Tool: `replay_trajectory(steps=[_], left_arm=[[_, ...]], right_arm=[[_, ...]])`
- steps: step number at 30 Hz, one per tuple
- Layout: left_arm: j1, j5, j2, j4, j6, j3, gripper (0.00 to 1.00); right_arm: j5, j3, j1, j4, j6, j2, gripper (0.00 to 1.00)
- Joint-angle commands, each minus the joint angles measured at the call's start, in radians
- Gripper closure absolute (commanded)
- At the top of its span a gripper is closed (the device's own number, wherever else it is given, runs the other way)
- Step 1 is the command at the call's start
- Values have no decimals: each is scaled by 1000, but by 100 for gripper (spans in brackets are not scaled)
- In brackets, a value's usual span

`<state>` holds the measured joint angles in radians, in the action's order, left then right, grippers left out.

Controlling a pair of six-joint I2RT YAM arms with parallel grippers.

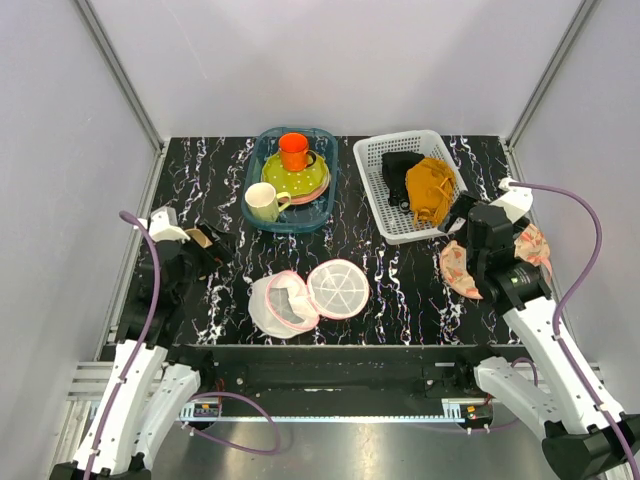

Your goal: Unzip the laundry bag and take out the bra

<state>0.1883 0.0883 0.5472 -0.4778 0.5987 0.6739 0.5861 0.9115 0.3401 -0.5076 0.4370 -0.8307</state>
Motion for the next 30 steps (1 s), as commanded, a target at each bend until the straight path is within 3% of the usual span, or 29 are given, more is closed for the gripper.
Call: replay_trajectory(steps=[1,6,13,16,19,21,27,30], left_arm=[[-4,-36,10,33,-16,36,1],[-4,-117,60,31,-37,59,1],[-4,-151,79,10,-56,69,1],[-4,-166,88,18,-56,62,1],[-4,-189,117,31,-51,59,1],[-4,-206,126,38,-54,59,1],[-4,-220,129,39,-59,47,1],[-4,-213,120,38,-56,33,1]], right_arm=[[43,-23,2,6,32,36,0],[86,-36,2,-45,74,16,0],[248,-57,-25,-242,314,-28,0],[111,-92,-172,-232,322,-10,0],[-128,-131,-360,-204,304,-31,0],[-190,-155,-445,-204,319,-76,0],[-350,-246,-575,-112,368,-231,0],[-402,-295,-592,24,391,-336,0]])
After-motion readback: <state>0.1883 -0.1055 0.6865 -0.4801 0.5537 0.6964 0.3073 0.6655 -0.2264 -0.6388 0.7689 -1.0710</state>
